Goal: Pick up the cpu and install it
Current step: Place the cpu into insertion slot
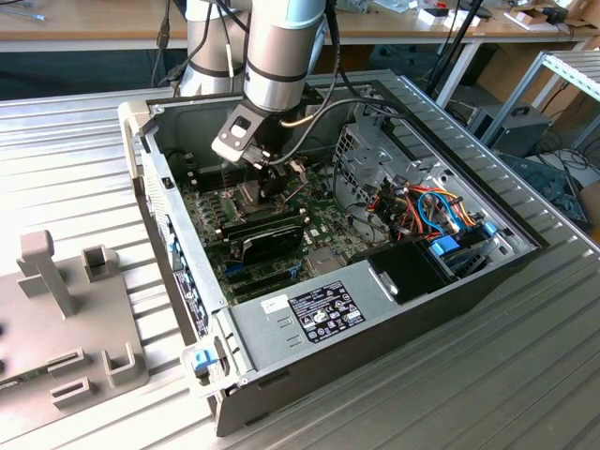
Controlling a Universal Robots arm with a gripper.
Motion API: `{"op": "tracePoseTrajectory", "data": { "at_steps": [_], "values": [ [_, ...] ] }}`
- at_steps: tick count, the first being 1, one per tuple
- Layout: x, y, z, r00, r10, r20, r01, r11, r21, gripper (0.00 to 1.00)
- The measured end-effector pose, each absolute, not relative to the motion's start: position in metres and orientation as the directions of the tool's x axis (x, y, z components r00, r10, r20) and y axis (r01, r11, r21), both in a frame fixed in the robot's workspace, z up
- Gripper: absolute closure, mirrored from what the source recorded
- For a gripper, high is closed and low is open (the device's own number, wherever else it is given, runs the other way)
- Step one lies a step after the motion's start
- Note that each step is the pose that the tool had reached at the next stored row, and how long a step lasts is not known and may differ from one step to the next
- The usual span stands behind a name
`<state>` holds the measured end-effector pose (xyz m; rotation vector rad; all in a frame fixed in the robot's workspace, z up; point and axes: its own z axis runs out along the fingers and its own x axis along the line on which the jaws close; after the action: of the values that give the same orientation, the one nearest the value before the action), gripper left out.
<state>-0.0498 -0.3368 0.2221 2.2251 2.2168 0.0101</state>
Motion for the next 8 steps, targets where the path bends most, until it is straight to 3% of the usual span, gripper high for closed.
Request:
{"op": "tracePoseTrajectory", "data": {
  "at_steps": [8],
  "values": [
    [-0.0482,-0.3368,0.2205,0.003,1.000,0.004,1.000,-0.003,0.005,0.45]
  ]
}}
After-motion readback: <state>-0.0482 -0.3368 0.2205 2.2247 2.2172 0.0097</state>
